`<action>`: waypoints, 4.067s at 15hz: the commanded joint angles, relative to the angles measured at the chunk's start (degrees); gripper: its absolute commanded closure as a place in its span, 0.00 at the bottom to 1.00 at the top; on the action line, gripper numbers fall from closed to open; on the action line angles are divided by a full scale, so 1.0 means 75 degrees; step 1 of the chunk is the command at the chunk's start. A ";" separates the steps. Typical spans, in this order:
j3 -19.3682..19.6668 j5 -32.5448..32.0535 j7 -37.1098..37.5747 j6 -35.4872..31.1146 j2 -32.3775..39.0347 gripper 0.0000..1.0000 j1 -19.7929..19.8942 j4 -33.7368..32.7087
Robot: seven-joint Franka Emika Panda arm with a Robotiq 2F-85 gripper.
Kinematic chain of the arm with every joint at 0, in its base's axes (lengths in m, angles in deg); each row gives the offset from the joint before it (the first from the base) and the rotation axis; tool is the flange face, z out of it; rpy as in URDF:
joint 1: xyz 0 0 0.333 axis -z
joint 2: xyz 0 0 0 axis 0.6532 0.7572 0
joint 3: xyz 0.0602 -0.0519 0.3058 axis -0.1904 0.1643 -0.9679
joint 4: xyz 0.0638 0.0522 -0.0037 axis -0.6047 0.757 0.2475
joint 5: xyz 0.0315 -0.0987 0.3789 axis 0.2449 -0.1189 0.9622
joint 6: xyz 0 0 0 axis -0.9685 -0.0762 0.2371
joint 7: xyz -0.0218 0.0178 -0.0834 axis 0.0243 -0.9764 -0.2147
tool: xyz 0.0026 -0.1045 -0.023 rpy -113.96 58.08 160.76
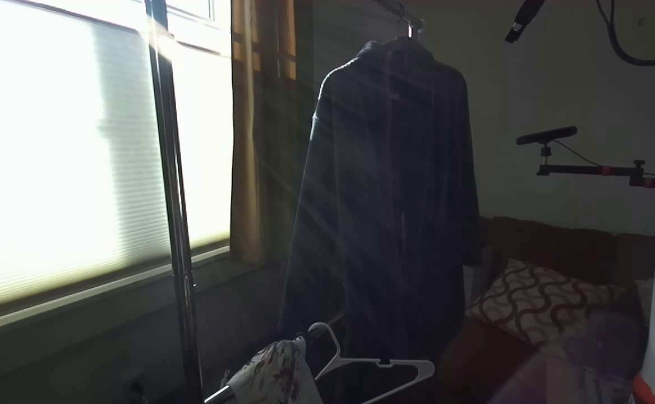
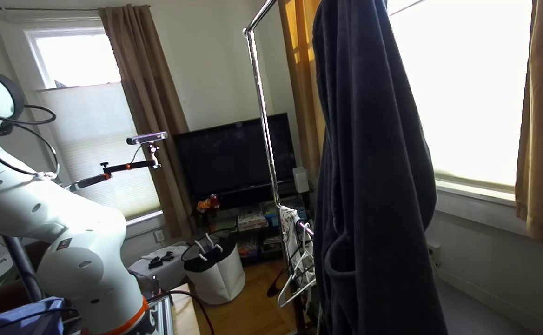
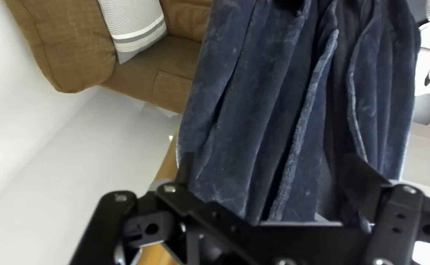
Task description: Place the robe on the right end of the rail
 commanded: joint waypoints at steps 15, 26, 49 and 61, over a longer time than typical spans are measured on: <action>0.1635 0.1908 -0.4521 0.1256 0.2589 0.00 -0.0234 -0.2600; 0.3648 0.6092 -0.5892 0.2325 0.4677 0.00 -0.0108 -0.4356; 0.0970 0.6326 -0.2351 0.3036 0.5634 0.02 0.2971 -0.6310; -0.0841 0.6315 -0.3238 0.4015 0.6356 0.03 0.4312 -0.6578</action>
